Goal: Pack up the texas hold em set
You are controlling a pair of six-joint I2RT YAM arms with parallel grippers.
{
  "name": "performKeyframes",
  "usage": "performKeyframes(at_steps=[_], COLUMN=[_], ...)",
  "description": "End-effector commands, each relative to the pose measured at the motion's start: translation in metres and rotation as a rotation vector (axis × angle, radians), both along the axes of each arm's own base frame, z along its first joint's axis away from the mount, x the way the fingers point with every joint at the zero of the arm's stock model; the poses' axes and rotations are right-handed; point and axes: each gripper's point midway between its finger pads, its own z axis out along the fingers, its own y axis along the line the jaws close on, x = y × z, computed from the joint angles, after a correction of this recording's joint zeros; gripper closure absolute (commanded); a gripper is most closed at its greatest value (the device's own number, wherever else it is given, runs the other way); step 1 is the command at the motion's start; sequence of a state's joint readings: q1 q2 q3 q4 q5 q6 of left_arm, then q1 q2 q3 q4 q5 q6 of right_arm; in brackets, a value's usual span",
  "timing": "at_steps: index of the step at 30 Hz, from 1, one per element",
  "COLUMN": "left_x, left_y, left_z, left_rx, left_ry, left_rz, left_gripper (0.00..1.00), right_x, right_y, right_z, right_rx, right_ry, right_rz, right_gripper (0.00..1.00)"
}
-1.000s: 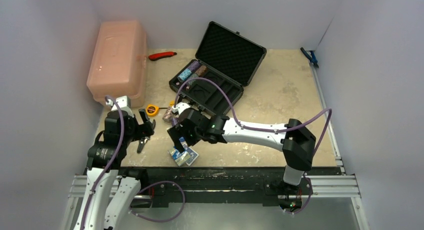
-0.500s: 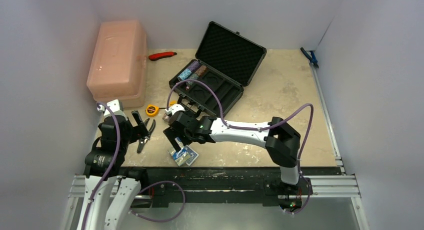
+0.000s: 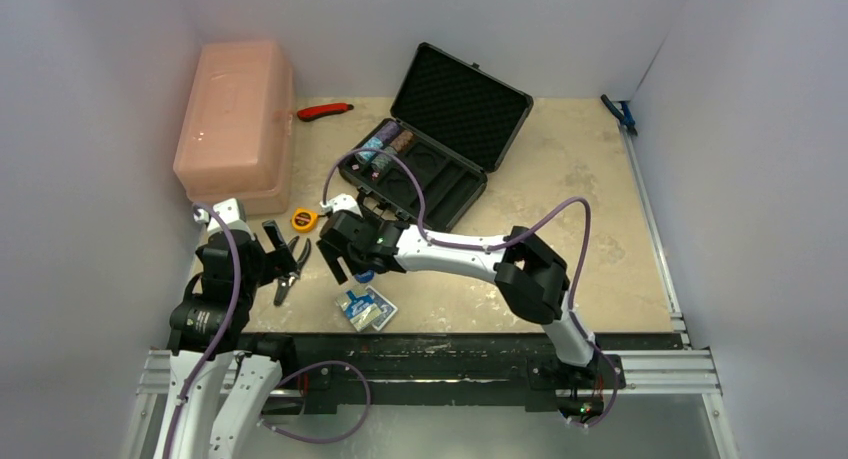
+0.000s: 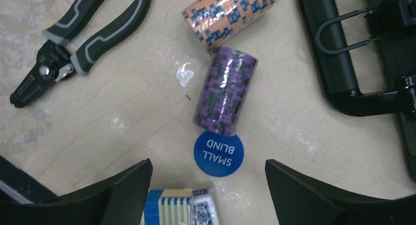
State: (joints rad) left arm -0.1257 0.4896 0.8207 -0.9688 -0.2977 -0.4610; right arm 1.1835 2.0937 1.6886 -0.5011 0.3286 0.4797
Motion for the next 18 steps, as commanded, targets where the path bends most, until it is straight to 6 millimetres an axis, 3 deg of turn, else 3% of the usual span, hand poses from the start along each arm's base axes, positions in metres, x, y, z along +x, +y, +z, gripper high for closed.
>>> performKeyframes(at_steps=[1,7,18], left_x=[0.001,0.0,-0.001], left_y=[0.004,0.006,0.008], left_z=[0.011,0.011,0.01], left_rx=[0.007,0.013,0.021], left_ry=[-0.033,-0.034,-0.033], left_rz=[0.019,0.029,0.041], left_gripper=[0.08,0.08,0.08], right_x=[0.035,0.058,0.06], right_y=[0.003,0.009,0.029], right_z=[0.021,0.015,-0.001], right_rx=[0.062,0.081,0.085], right_ry=[-0.037,-0.02,0.013], right_rz=[-0.095,-0.099,-0.053], right_gripper=[0.13,0.24,0.33])
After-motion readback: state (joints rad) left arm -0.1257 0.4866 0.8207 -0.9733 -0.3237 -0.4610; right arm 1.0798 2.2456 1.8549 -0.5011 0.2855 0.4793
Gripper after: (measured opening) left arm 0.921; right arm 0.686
